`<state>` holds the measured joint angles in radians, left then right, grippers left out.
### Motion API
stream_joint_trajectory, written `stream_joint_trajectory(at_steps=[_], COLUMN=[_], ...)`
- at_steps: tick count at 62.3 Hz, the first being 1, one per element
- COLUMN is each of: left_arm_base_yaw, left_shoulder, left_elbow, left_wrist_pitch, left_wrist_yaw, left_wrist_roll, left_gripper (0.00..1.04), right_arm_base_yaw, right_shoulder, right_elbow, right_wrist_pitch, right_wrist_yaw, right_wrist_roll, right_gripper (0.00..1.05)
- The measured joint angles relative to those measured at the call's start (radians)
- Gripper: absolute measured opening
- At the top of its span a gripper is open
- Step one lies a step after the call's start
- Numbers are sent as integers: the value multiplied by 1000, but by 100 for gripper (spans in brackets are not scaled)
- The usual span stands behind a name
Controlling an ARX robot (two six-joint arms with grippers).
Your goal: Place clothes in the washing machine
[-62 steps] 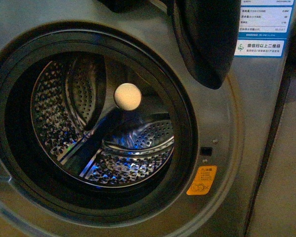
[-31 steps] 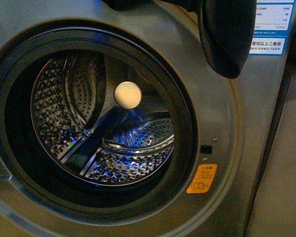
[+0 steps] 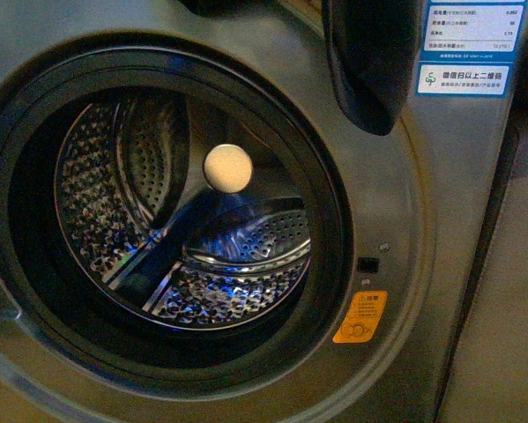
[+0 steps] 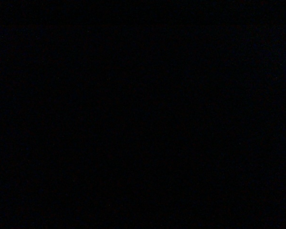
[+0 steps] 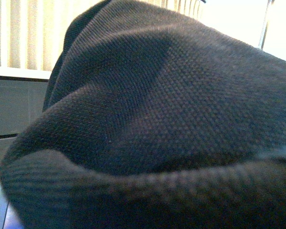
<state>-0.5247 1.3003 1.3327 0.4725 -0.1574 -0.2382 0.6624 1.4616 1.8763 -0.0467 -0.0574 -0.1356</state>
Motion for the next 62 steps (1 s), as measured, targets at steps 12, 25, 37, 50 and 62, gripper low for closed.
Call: stream_joint_trajectory(at_steps=[12,25,37,50,62], left_arm_base_yaw=[16,33,47,58,92], left_shoulder=[-5,-49,-135,-238,-298], left_elbow=[-11,-84,-210,-354,-466], left_wrist_pitch=[13,43,81,112,125], left_wrist_yaw=[4,35,65,71,74], left_wrist_roll=[-4,-26,-44,-58,-55], left_gripper=[14,13,13,13,13], right_arm_base_yaw=[2,5,9,17,47], right_shoulder=[0,0,2,4,-29], right_elbow=[0,0,0,-8,-84], right_wrist_pitch=[1,1,1,29,235], right_wrist_yaw=[-6,-16,-24,29,338], right_wrist_roll=[1,6,13,21,124], right_gripper=[78,98,97,97,97])
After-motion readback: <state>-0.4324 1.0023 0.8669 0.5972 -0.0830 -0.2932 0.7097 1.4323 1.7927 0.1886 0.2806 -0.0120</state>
